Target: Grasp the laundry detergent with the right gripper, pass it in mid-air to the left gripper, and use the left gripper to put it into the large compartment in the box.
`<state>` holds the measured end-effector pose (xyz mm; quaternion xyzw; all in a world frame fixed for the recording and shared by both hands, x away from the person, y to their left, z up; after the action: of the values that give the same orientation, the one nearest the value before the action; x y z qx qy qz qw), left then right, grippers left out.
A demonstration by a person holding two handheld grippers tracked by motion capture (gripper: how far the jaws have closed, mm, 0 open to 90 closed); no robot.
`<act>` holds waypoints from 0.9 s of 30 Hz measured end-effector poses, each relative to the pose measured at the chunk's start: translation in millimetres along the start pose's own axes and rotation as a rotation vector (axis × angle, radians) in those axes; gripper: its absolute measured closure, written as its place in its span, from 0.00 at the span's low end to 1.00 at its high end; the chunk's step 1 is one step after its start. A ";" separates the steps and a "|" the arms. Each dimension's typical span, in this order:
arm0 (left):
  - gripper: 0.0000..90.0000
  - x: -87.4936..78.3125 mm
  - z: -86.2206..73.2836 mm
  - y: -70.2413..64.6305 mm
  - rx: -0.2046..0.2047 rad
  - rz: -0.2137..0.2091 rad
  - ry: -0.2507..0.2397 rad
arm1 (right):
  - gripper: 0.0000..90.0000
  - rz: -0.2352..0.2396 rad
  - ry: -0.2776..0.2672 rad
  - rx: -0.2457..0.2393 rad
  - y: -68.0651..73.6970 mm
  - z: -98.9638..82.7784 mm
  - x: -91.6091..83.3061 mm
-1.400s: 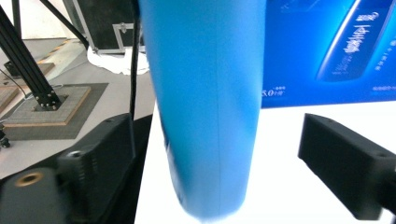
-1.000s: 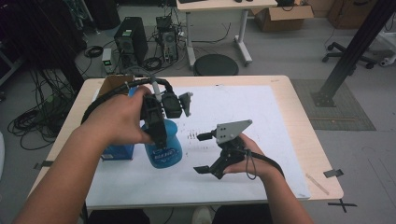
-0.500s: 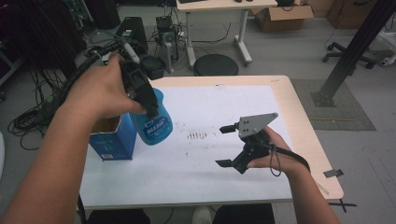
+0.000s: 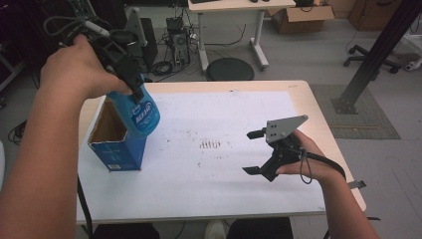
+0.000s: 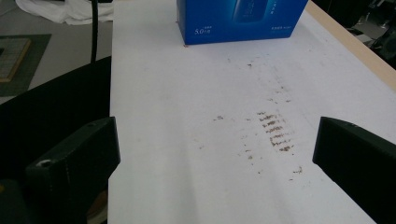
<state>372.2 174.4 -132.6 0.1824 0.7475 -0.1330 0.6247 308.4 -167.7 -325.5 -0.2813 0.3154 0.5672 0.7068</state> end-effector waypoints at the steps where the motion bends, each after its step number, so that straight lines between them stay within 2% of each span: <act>1: 0.43 -0.6 0.0 3.7 -0.018 -0.004 0.004 | 0.01 0.000 0.003 0.000 -0.4 -0.1 0.2; 2: 0.43 -0.6 0.0 3.7 -0.018 -0.004 0.004 | 0.01 0.000 0.003 0.000 -0.4 -0.1 0.2; 3: 0.43 -1.5 -0.1 11.0 -0.055 -0.013 0.011 | 0.01 0.002 0.008 0.000 -1.3 -0.5 0.7; 6: 0.43 -2.5 -0.5 22.5 -0.123 -0.031 0.022 | 0.01 0.003 0.013 0.004 -2.9 -1.5 1.7; 13: 0.43 -7.6 -2.7 49.4 -0.247 -0.043 0.035 | 0.01 -0.006 0.037 0.009 -7.2 -4.9 2.4; 17: 0.43 -9.8 -2.8 62.7 -0.305 -0.048 0.034 | 0.01 -0.011 0.051 0.012 -9.5 -5.9 2.7; 18: 0.43 -9.8 -2.8 62.7 -0.305 -0.048 0.034 | 0.01 -0.011 0.051 0.012 -9.5 -5.9 2.7; 21: 0.43 -9.1 -1.6 73.7 -0.368 -0.056 0.059 | 0.01 -0.010 0.060 0.012 -12.2 -5.7 2.7; 27: 0.43 -8.4 0.9 88.3 -0.440 -0.056 0.081 | 0.01 -0.006 0.071 0.012 -15.8 -5.2 4.5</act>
<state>413.1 252.4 -122.0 0.0259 0.7878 0.0236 0.6149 324.0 -171.9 -331.6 -0.2982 0.3429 0.5528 0.6985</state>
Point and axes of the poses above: each handheld gripper's, and its own axes: x roughly forward along the jaws, z roughly out of its top, y roughly to its left, the point moved 3 cm from there along x, roughly forward along the jaws, and after that the axes turned 15 degrees about y, right-handed, at the moved point
